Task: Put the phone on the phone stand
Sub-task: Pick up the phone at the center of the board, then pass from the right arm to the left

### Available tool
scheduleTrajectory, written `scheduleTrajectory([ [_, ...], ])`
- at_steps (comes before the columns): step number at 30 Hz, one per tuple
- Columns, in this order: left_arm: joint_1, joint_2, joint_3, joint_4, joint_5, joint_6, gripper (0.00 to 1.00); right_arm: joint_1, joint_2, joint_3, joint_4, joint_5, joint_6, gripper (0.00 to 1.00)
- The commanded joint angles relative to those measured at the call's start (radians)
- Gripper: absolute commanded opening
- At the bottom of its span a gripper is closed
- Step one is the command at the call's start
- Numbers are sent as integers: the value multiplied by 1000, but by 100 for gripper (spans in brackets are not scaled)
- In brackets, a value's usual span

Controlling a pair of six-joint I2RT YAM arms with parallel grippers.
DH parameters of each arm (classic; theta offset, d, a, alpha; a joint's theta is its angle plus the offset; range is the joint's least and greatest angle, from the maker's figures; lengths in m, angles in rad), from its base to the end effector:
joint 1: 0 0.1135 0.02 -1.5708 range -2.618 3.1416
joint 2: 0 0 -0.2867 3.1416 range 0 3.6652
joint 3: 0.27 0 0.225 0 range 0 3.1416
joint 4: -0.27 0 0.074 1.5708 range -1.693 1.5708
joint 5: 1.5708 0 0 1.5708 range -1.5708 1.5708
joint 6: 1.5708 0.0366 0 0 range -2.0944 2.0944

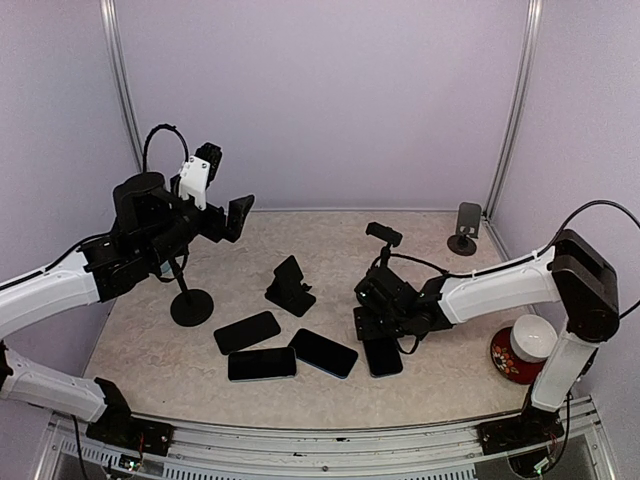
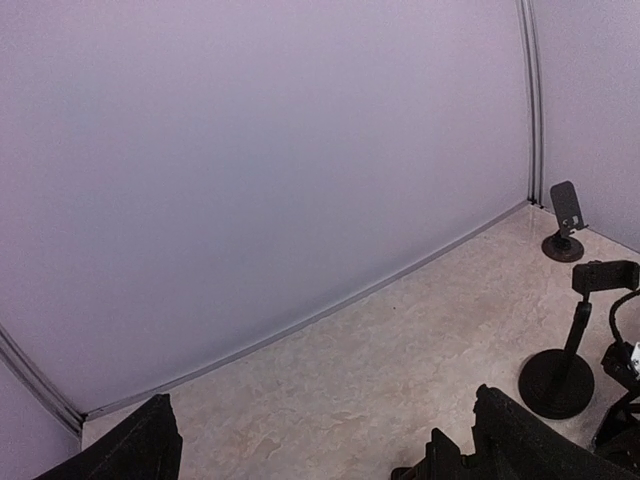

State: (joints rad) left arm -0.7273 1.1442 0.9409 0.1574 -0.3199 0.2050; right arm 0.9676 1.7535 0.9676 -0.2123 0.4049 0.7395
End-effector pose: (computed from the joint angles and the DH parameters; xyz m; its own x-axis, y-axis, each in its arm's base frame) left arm 0.1828 -0.1473 0.3845 0.0472 0.2167 -0.9751 0.3952 0.8925 0.2175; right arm 0.1969 0.2604 0.1940 -0.7808 -0.0415 -0.6234 -0.1484 0.9815 0.1205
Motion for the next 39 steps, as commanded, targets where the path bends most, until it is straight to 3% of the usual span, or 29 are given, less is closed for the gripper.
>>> scheduleTrajectory([
  [1, -46, 13, 79, -66, -8, 3, 99, 30, -103, -16, 94, 36, -69, 58],
  [8, -115, -9, 139, -149, 2, -55, 99, 41, -213, -57, 176, 35, -126, 58],
  [13, -172, -31, 86, -162, 31, -138, 99, 49, -304, -66, 218, 34, -185, 58],
  [23, -209, -60, -45, -52, 87, -266, 99, 49, -474, -20, 253, 68, -304, 57],
  [39, -314, 111, -56, 133, 261, -371, 99, 49, -480, 113, 353, 121, -403, 58],
])
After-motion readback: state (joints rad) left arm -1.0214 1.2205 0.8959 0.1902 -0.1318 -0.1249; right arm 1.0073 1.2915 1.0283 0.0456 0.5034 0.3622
